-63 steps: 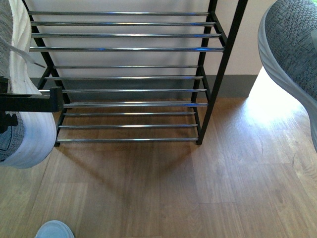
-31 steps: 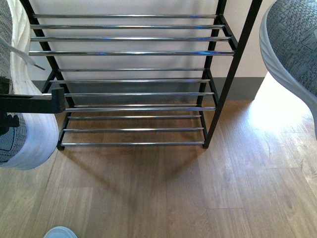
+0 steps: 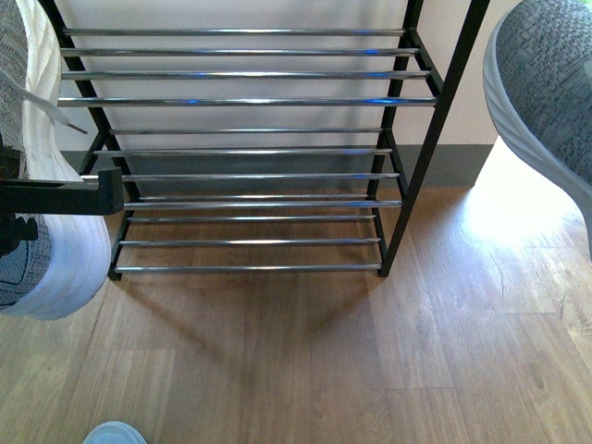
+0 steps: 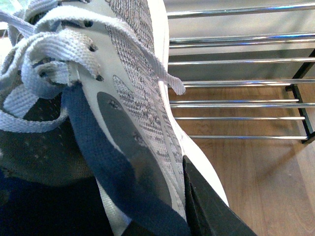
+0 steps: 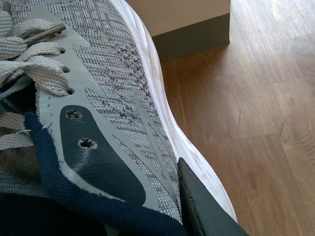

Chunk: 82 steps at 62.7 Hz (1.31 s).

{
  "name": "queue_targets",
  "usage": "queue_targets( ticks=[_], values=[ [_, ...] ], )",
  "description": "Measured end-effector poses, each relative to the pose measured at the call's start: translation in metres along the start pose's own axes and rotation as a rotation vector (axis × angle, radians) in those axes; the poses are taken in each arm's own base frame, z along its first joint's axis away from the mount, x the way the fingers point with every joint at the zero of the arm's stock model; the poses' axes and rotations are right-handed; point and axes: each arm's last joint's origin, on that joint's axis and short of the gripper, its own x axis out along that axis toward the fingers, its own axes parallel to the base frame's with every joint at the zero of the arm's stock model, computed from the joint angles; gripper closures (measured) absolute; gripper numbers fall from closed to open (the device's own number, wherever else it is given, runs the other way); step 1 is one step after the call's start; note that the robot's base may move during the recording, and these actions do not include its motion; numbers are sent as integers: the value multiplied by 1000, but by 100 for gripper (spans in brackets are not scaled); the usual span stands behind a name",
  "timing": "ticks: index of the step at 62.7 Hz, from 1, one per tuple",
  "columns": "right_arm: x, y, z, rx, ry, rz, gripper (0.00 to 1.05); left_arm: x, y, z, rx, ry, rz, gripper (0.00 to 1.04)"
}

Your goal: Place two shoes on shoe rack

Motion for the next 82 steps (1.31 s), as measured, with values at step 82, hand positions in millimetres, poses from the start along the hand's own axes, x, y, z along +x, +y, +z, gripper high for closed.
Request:
queue_targets(
  ticks=[82],
  values=[
    [0,14,14,-171,-308,-8,103,0,0,0,1,0,2,103]
  ],
)
